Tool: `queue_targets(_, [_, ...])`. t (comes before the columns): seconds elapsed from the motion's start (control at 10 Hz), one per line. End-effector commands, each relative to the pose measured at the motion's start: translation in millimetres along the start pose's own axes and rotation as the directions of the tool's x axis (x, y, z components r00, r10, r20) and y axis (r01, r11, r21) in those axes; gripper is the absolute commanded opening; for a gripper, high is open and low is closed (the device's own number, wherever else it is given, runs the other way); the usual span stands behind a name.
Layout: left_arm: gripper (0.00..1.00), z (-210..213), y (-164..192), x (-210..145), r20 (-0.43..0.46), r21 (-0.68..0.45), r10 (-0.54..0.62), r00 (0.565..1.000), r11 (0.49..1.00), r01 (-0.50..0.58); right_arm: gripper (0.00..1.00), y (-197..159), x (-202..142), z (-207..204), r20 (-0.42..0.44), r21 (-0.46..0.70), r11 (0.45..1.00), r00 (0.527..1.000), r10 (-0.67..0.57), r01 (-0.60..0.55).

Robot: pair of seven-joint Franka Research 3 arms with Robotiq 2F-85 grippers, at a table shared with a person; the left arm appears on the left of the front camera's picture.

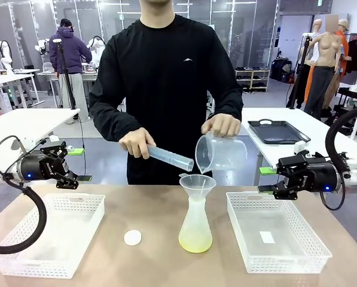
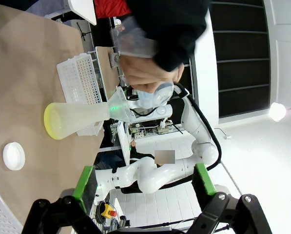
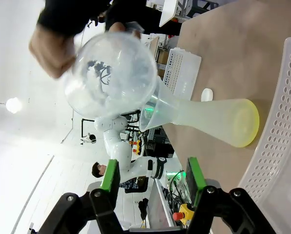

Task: Prepare the solutions needed for the experiment.
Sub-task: Once the solution is in the Big flask , pick up the Plastic Funnel and place it back into the right Organizing basket.

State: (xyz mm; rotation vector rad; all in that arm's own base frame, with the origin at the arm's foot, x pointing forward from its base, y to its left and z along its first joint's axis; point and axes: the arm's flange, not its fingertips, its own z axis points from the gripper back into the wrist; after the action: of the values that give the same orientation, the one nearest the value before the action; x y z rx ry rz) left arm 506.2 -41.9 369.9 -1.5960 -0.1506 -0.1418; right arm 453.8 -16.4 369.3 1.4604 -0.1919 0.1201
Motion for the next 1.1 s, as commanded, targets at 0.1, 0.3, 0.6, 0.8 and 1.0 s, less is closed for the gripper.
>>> queue_targets(0.1, [1.0, 0, -3, 0, -0.004, 0.003, -0.006, 1.0, 1.0, 0.006, 0.7, 0, -2, -2, 0.002, 0.004, 1.0, 1.0, 0.006, -0.006])
queue_targets(0.3, [1.0, 0, -3, 0, -0.004, 0.003, -0.006, 1.0, 1.0, 0.006, 0.7, 0, -2, -2, 0.002, 0.004, 1.0, 1.0, 0.006, -0.006])
queue_targets(0.6, [1.0, 0, -3, 0, -0.004, 0.003, -0.006, 1.0, 1.0, 0.006, 0.7, 0, -2, -2, 0.002, 0.004, 1.0, 1.0, 0.006, -0.006])
queue_targets(0.8, [1.0, 0, -3, 0, -0.004, 0.003, -0.006, 1.0, 1.0, 0.006, 0.7, 31, -3, -5, -0.019, -0.085, 0.996, 1.0, 0.0, -0.001])
queue_targets(1.0, [1.0, 0, -3, 0, -0.004, 0.003, -0.006, 1.0, 1.0, 0.006, 0.7, 65, -7, -18, -0.048, -0.286, 0.958, 0.999, -0.018, 0.004])
